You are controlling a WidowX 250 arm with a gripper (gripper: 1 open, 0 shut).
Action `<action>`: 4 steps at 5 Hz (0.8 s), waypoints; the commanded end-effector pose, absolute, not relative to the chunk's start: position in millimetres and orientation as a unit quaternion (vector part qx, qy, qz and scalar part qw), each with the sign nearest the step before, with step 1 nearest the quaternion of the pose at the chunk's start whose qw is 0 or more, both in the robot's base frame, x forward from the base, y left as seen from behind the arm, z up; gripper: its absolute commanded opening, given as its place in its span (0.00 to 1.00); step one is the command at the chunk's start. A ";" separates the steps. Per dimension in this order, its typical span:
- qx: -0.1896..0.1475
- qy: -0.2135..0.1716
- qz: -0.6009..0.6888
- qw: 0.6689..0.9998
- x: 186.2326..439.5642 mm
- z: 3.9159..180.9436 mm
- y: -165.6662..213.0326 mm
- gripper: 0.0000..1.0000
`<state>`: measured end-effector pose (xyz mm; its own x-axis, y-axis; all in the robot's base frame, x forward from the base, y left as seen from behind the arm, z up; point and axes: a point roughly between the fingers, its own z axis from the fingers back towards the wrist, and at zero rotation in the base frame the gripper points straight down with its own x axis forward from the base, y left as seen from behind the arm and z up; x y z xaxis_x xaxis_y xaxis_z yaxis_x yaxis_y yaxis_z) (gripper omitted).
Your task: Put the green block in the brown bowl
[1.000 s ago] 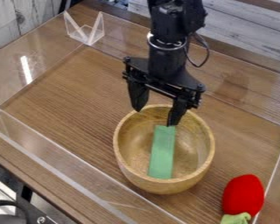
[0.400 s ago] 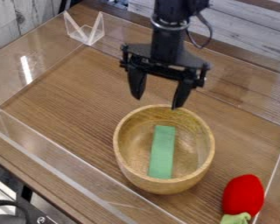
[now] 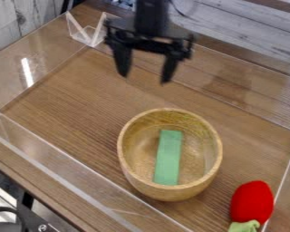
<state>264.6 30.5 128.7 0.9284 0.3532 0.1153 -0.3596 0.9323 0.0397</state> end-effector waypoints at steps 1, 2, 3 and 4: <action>0.030 -0.100 0.168 0.980 275.8 141.1 63.3 1.00; 0.035 -0.106 0.183 0.977 283.6 147.6 95.0 1.00; 0.043 -0.109 0.201 0.973 293.7 143.6 110.5 1.00; 0.043 -0.114 0.182 0.976 301.9 139.1 114.9 1.00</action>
